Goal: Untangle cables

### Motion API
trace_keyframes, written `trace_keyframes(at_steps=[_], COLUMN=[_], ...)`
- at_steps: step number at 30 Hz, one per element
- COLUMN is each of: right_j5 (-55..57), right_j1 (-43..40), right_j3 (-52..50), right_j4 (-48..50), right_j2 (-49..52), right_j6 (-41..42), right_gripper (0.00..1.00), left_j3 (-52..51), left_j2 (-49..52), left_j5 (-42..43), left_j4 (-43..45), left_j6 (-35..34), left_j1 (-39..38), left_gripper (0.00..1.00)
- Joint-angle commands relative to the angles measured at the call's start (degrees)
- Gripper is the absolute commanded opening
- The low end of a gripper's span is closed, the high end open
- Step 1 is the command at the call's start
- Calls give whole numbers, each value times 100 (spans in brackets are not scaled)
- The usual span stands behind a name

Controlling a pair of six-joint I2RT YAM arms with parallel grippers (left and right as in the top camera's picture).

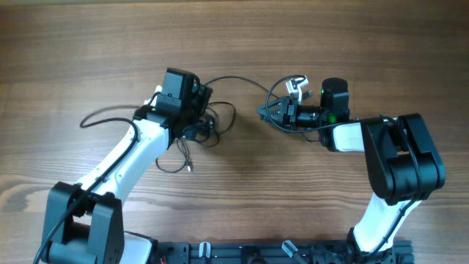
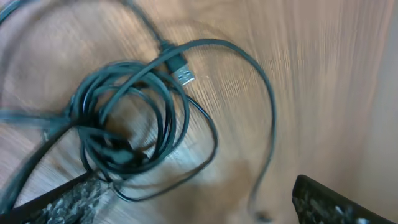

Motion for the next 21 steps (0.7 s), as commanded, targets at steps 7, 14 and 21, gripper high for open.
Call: trace_keyframes(at_steps=[7,14,21], right_j5=[39,-7,-2], right_j1=[24,24,24], right_j3=[-26,-26,-26], right_j4=[-7,-11,-195], right_j2=[-26,-26,-26], right_j6=[-118,-107,-109], right_gripper=[68,67,66], left_j3=[46,44,79], left_j2=[382,1152,1056], left_j5=[-59,-68,-319], left_j4=[-973,-1259,-1196], left_j6=[5066,5066,5047], left_j1=[0,0,9], left_gripper=[41,34,4])
